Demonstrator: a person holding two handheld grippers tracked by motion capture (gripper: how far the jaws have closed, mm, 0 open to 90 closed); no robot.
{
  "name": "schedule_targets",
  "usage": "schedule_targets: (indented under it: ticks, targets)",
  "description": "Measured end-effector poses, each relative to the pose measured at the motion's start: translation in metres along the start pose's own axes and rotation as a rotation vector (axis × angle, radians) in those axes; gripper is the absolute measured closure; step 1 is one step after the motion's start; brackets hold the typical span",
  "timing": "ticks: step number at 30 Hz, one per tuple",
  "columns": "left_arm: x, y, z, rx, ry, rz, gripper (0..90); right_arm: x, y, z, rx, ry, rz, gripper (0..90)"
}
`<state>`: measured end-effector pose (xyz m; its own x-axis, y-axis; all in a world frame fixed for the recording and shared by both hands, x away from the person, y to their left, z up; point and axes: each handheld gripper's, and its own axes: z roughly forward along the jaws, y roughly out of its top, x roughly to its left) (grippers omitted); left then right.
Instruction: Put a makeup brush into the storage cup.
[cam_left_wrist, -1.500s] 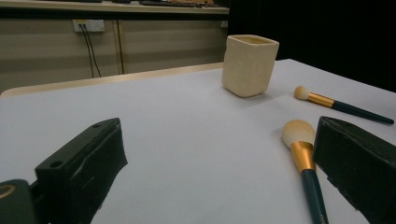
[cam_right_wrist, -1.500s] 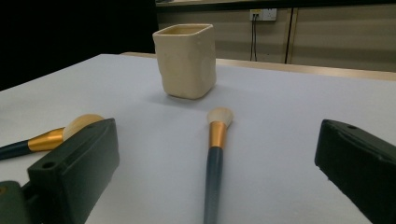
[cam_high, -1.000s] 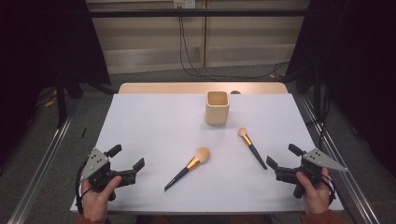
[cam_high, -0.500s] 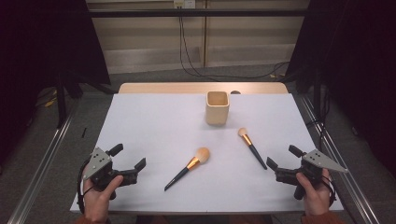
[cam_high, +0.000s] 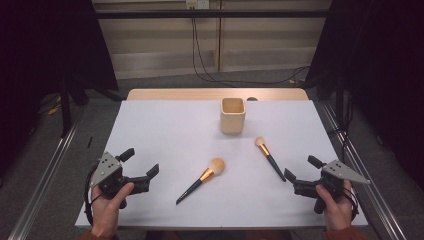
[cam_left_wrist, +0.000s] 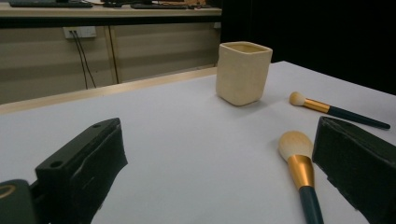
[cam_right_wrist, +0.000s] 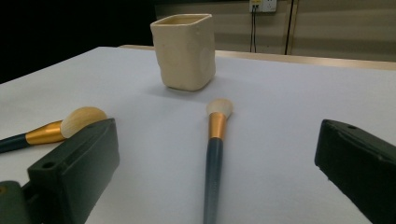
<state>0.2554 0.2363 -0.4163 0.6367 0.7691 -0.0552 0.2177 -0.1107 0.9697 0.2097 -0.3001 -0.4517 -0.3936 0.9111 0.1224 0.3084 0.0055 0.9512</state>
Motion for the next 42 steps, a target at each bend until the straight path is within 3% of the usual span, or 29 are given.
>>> schedule_targets:
  ticks: [5,8,11,42]
  targets:
    - [-0.007,0.005,0.008,0.001,-0.031,0.023,2.4,0.001,0.0,0.001,0.001,0.003,-0.003,0.0]
    - [-0.009,0.006,0.011,-0.005,-0.049,0.012,2.4,0.001,0.0,0.001,0.003,0.001,-0.002,0.0]
    - [-0.013,0.007,0.018,0.009,-0.104,0.013,2.3,0.0,0.0,0.001,-0.001,-0.001,0.001,0.0]
    - [-0.026,0.024,0.073,0.028,-0.153,0.071,2.2,0.001,0.001,0.001,-0.003,0.007,-0.001,0.0]
